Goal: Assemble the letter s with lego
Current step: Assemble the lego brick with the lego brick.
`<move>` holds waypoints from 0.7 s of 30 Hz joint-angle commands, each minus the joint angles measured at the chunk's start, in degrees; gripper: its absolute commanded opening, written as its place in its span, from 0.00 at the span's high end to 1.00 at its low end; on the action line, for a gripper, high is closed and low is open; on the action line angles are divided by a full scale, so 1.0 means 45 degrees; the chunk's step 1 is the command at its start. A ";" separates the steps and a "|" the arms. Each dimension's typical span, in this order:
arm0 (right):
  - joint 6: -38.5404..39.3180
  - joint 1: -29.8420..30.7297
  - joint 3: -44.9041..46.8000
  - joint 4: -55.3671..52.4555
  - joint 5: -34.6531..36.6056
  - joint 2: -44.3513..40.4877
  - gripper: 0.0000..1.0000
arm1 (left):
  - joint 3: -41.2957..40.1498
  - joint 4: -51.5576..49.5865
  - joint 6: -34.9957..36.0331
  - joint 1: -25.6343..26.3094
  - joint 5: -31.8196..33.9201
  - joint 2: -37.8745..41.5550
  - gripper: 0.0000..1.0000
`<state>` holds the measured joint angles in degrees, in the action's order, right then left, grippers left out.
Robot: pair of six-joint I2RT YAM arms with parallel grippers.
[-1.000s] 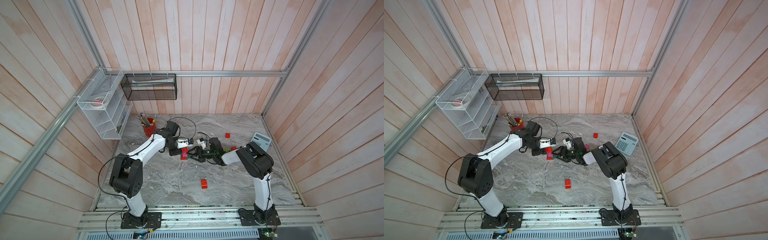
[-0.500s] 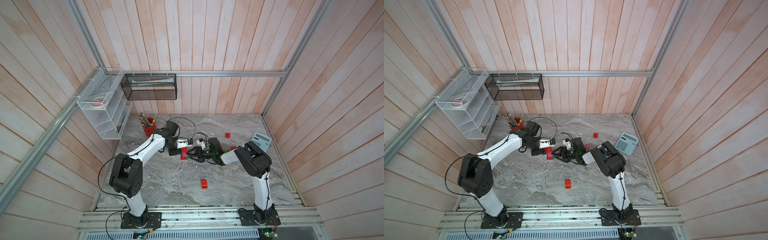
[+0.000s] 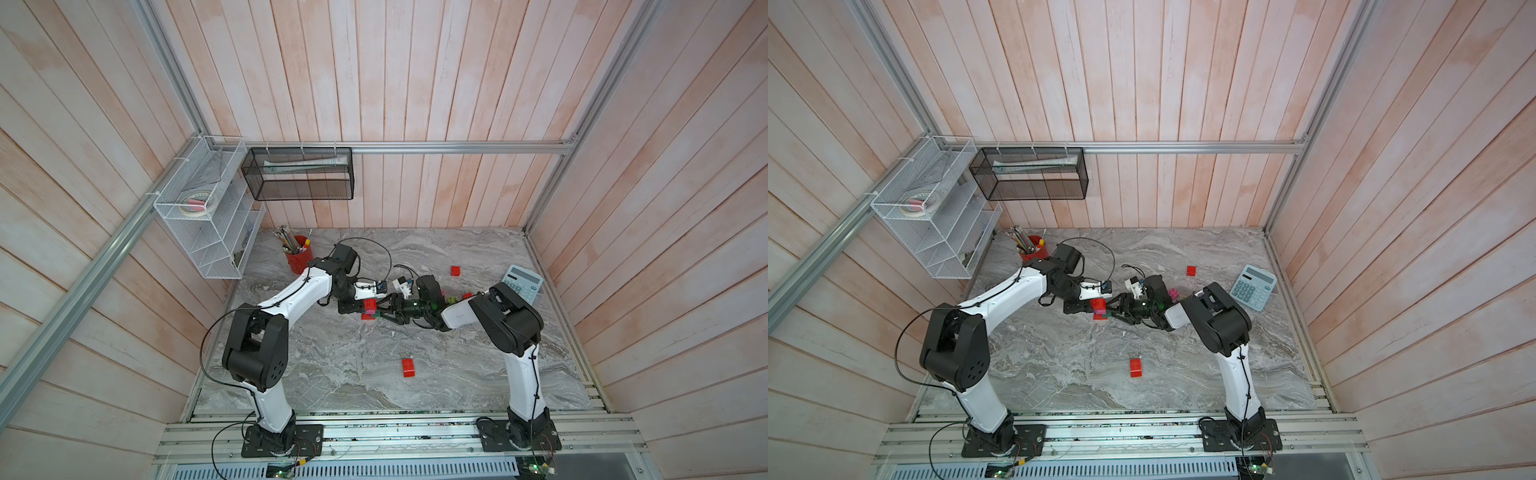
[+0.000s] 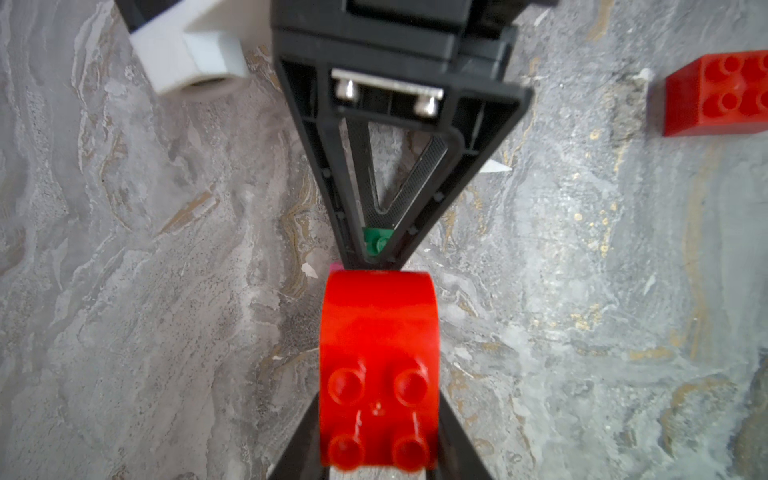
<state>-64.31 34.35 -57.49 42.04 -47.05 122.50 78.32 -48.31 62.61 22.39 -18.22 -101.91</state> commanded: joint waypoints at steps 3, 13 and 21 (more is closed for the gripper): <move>0.0200 -0.0002 0.0239 -0.0613 0.0129 0.0590 0.38 | 0.0075 0.0298 0.0291 -0.0113 -0.0906 -0.0157 0.73; 0.0310 0.0003 0.0276 -0.0701 0.0103 0.0629 0.39 | 0.0231 0.0116 0.0752 -0.0319 -0.1323 -0.0421 0.73; 0.0425 0.0003 0.0297 -0.0835 0.0091 0.0590 0.39 | 0.0215 0.0421 0.1010 -0.0373 -0.1130 -0.0626 0.73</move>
<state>-63.59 34.35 -57.47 42.19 -47.07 122.58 78.32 -47.05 66.02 21.02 -22.48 -103.72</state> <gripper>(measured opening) 0.612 0.348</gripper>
